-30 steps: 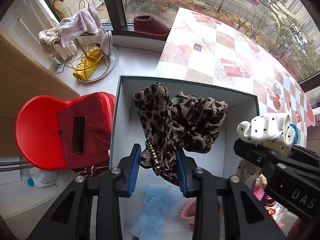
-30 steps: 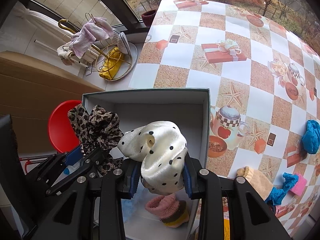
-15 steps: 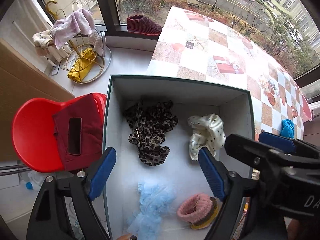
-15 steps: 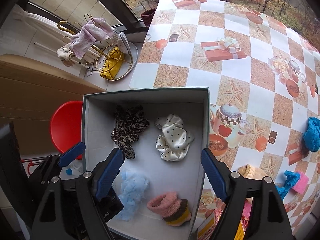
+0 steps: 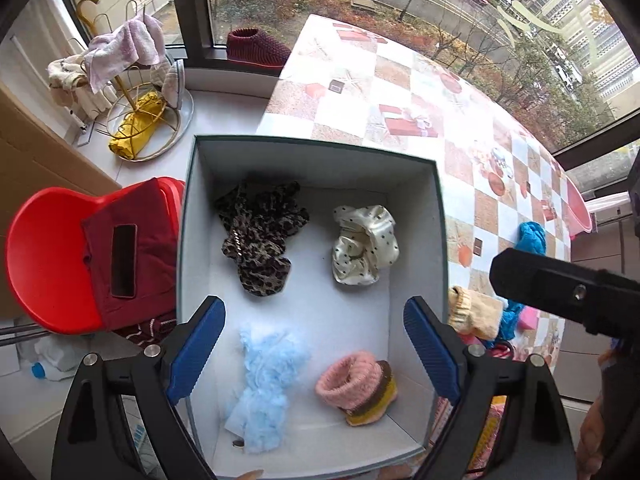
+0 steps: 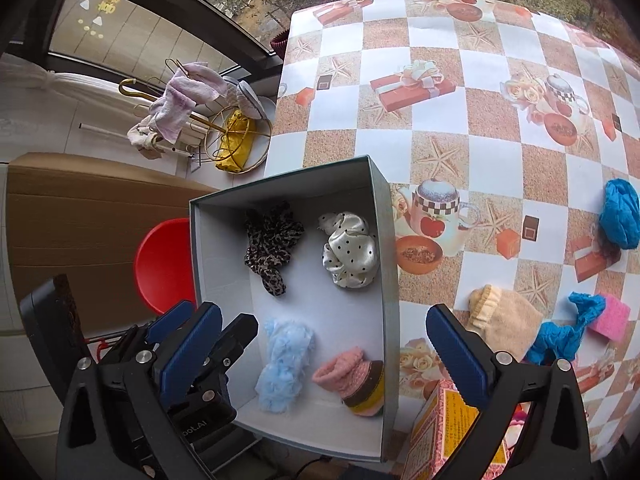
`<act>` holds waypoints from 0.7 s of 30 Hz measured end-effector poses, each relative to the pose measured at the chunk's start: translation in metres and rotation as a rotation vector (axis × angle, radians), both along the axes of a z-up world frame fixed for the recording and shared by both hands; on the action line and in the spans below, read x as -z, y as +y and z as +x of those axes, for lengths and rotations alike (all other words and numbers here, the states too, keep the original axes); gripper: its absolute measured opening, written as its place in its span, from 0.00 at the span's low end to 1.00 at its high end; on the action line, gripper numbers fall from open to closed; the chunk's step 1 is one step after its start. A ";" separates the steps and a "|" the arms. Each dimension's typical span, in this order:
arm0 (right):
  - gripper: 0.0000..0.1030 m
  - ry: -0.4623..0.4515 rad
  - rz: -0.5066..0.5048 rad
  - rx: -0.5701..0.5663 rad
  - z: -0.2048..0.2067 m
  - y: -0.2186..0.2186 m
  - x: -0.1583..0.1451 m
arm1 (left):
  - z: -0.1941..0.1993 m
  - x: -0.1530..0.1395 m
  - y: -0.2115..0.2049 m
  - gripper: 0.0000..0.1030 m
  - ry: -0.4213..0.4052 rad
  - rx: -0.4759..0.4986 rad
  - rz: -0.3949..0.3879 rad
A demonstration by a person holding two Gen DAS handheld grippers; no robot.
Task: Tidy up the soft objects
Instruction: 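Withdraw both tools from the box toward the table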
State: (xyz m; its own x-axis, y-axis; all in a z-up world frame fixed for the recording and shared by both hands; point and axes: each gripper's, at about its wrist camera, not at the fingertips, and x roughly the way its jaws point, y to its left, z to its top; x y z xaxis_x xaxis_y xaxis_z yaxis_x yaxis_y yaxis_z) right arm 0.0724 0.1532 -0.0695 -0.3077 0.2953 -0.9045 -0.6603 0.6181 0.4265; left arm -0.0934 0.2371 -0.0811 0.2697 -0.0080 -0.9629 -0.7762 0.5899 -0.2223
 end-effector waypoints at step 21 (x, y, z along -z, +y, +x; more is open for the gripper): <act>1.00 0.035 -0.018 0.391 0.079 -0.232 -0.029 | 0.096 -0.023 -0.129 0.90 0.089 0.340 0.013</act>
